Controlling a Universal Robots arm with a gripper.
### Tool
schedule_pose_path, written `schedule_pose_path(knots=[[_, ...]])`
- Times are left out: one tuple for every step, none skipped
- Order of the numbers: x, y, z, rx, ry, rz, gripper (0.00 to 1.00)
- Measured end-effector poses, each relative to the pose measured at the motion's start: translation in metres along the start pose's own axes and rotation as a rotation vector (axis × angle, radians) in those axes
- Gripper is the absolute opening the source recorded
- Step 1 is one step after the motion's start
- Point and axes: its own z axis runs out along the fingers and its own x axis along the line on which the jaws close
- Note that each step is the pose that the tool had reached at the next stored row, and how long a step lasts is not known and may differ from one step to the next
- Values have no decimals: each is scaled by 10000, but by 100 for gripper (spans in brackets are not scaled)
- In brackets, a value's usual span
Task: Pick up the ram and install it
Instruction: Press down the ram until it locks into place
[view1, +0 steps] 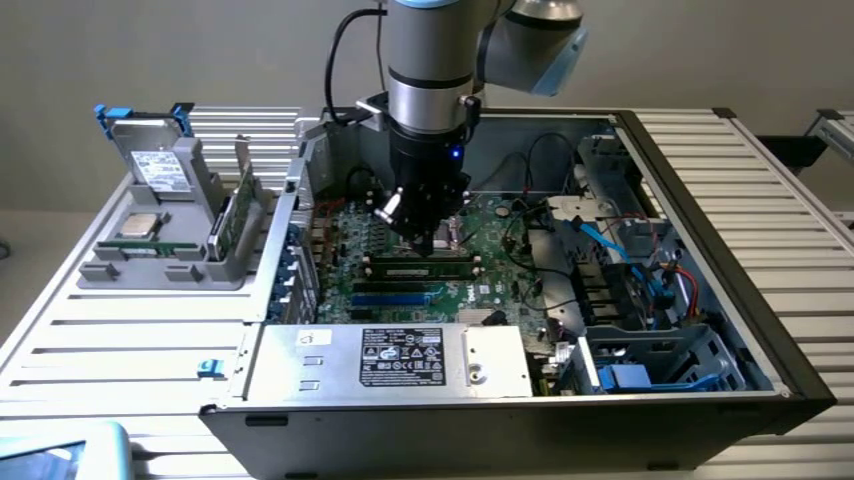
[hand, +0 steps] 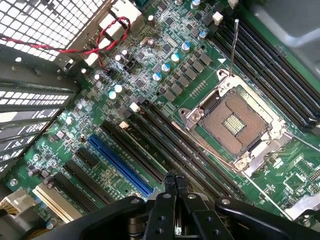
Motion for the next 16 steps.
schedule_pose_path(knots=[[0,0,0,3,-2,109,11],[0,0,0,4,-4,221,11],[0,0,0,6,-6,335,11],[0,0,0,7,-8,447,11],[0,0,0,8,-10,570,11],[0,1,0,8,-11,686,11],[0,0,1,8,-12,801,11],[0,1,0,8,-12,918,11],[0,1,1,6,-12,1033,11],[0,1,0,4,-11,1152,11],[1,1,0,1,-8,1286,11],[1,1,0,-1,-6,1408,11],[0,1,0,-4,-5,1530,11],[0,1,0,-7,-4,1653,11],[0,1,0,-9,-2,1774,11],[0,1,0,-12,-1,1898,11]])
